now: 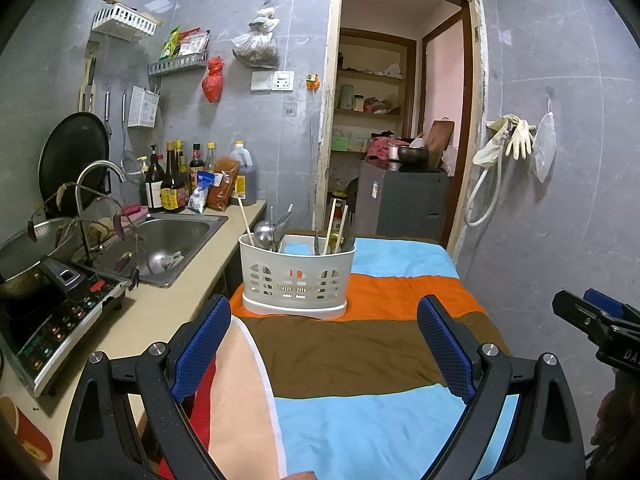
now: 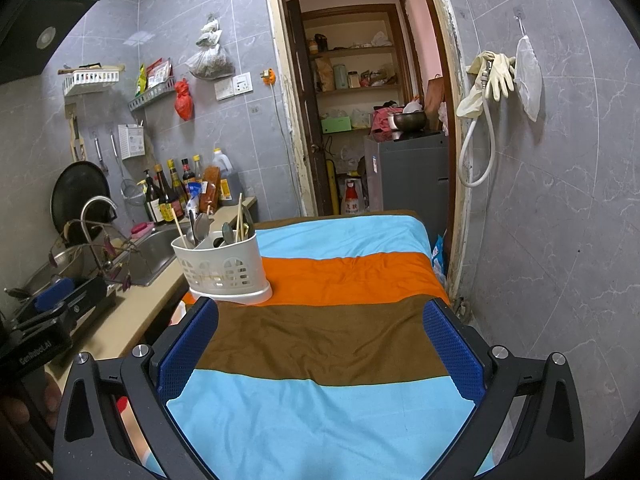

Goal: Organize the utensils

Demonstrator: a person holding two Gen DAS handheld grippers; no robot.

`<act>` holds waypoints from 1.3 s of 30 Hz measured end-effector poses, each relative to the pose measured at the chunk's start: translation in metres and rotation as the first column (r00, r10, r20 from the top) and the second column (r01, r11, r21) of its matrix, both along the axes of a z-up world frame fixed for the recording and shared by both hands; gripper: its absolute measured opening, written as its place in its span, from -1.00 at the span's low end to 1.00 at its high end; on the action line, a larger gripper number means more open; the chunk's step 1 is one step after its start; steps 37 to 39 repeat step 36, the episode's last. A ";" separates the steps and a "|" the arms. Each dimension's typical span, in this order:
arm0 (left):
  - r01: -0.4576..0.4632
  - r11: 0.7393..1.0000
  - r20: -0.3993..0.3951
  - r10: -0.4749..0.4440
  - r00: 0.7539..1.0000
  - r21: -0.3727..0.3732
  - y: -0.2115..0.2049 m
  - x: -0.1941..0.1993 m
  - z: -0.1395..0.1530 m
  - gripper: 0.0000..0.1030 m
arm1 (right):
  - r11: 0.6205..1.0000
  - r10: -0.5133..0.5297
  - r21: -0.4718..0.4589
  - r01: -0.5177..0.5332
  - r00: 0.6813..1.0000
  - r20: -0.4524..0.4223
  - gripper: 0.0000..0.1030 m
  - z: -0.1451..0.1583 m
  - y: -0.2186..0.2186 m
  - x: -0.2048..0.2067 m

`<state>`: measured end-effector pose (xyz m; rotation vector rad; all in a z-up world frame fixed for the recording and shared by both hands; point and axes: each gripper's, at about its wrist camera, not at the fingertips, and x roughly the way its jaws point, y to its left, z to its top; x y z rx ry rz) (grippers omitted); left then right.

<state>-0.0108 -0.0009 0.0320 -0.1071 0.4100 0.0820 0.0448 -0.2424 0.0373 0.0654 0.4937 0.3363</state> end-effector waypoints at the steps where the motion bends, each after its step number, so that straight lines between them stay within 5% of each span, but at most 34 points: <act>1: 0.001 1.000 0.001 -0.001 1.000 0.001 0.001 0.000 0.000 0.77 | 1.000 0.000 0.000 0.000 1.000 0.000 1.00 0.000 0.000 0.000; 39: -0.002 1.000 -0.002 0.002 1.000 0.003 0.001 -0.001 -0.002 0.77 | 1.000 0.001 -0.001 -0.001 1.000 -0.002 1.00 0.001 0.000 0.000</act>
